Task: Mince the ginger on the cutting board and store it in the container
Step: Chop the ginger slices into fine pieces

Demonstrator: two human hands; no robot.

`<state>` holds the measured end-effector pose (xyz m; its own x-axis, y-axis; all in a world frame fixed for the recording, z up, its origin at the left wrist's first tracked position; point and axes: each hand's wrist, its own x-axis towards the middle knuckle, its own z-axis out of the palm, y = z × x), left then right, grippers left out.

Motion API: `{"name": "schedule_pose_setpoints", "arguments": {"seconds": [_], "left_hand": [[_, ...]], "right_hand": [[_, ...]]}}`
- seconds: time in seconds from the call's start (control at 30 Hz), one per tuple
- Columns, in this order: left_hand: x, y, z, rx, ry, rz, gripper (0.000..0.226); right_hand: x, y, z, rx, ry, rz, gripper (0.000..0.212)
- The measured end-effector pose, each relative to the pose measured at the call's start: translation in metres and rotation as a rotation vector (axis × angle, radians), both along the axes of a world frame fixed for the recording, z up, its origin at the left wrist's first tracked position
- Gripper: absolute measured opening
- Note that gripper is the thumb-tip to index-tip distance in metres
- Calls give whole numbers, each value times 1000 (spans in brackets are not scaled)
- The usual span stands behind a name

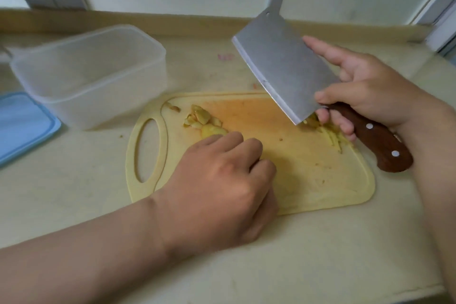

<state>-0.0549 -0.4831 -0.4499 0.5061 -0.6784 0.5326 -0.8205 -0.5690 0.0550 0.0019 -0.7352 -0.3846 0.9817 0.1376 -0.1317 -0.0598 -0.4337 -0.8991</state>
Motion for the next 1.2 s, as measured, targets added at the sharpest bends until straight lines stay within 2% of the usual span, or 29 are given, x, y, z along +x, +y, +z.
{"name": "schedule_pose_setpoints", "arguments": {"seconds": [0.13, 0.27, 0.33, 0.47, 0.57, 0.83, 0.93, 1.07, 1.1, 1.2], "left_hand": [[19, 6, 19, 102, 18, 232, 23], [48, 17, 44, 265, 160, 436, 44], [54, 20, 53, 301, 293, 468, 53], [62, 28, 64, 368, 564, 451, 56], [66, 31, 65, 362, 612, 443, 48], [73, 38, 63, 198, 599, 422, 20], [78, 41, 63, 112, 604, 437, 17], [79, 40, 67, -134, 570, 390, 13], [77, 38, 68, -233, 627, 344, 12], [63, 27, 69, -435, 960, 193, 9]], "right_hand": [[2, -1, -8, 54, -24, -5, 90], [2, 2, -14, 27, -46, 11, 91], [1, 4, -14, 27, -55, 9, 92], [-2, 5, -12, 23, -73, 18, 93], [-4, 6, -11, 11, -71, 20, 93], [-8, 10, -9, 10, -47, 43, 93], [-7, 9, -9, 12, -40, 30, 93], [-5, 7, -10, -7, -50, 19, 93], [-5, 6, -10, -16, -51, 15, 94], [-3, 3, -11, -33, -56, 7, 93]]}}
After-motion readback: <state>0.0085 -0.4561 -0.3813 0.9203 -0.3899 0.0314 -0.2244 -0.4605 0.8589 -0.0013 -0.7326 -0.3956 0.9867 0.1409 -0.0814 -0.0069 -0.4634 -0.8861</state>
